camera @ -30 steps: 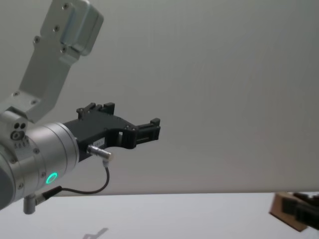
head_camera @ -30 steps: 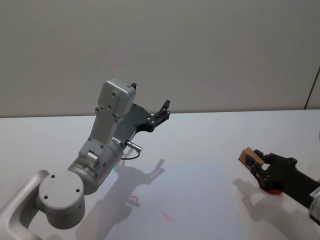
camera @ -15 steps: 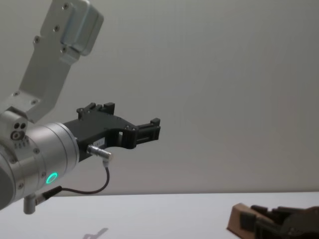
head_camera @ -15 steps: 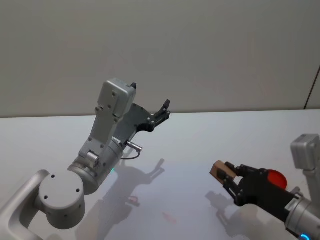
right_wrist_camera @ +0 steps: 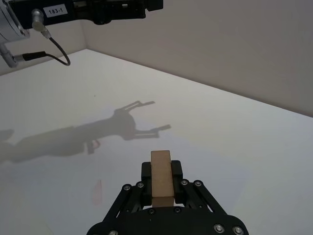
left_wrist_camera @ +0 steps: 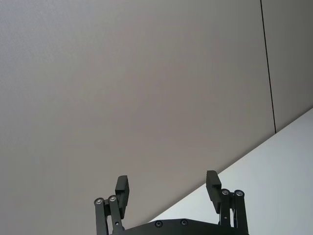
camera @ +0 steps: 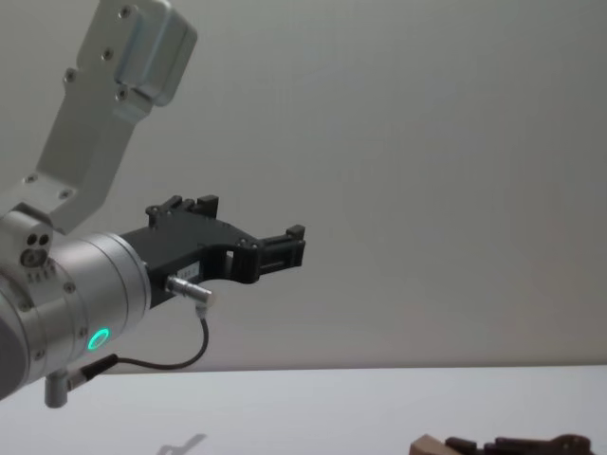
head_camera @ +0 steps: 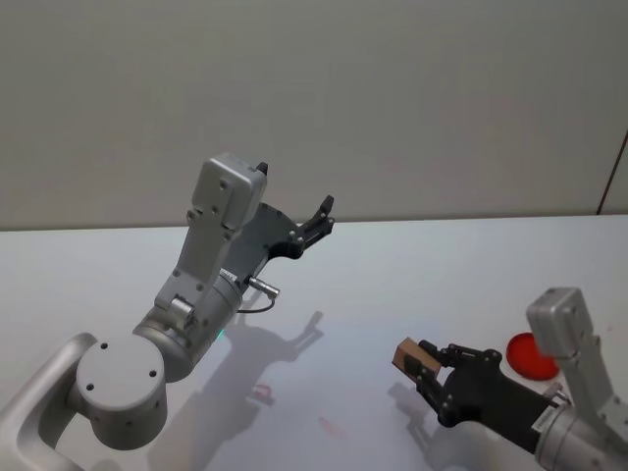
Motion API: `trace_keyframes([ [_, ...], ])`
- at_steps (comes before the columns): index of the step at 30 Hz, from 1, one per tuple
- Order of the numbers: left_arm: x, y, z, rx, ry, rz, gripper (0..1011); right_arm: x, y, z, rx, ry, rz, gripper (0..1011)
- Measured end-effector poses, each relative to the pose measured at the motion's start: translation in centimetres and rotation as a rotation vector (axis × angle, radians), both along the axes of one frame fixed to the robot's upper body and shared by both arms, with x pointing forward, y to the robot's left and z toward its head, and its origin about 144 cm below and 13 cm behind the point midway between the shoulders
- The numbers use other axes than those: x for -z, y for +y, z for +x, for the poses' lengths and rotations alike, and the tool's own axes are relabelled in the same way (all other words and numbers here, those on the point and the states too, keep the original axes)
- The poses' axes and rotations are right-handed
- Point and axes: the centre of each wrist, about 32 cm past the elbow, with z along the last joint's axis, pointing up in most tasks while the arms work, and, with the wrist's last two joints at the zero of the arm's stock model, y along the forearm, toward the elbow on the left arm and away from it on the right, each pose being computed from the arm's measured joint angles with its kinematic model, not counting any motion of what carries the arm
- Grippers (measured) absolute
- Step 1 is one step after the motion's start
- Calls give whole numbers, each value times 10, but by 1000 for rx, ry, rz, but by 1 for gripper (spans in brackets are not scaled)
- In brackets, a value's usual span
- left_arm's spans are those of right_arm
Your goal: Use the one hand to pick up the stamp and affix it onto the A4 paper.
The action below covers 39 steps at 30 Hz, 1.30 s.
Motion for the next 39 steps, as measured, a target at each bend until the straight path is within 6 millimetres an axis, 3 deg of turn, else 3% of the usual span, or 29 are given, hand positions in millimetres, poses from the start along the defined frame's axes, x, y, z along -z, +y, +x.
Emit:
trace_keyframes([
  [22,0,0,0,0,0,0,1001,17,10,-1,-23,7,-72,219],
  [39,0,0,0,0,0,0,1001,25,6,-4,-13,38,-103,219],
])
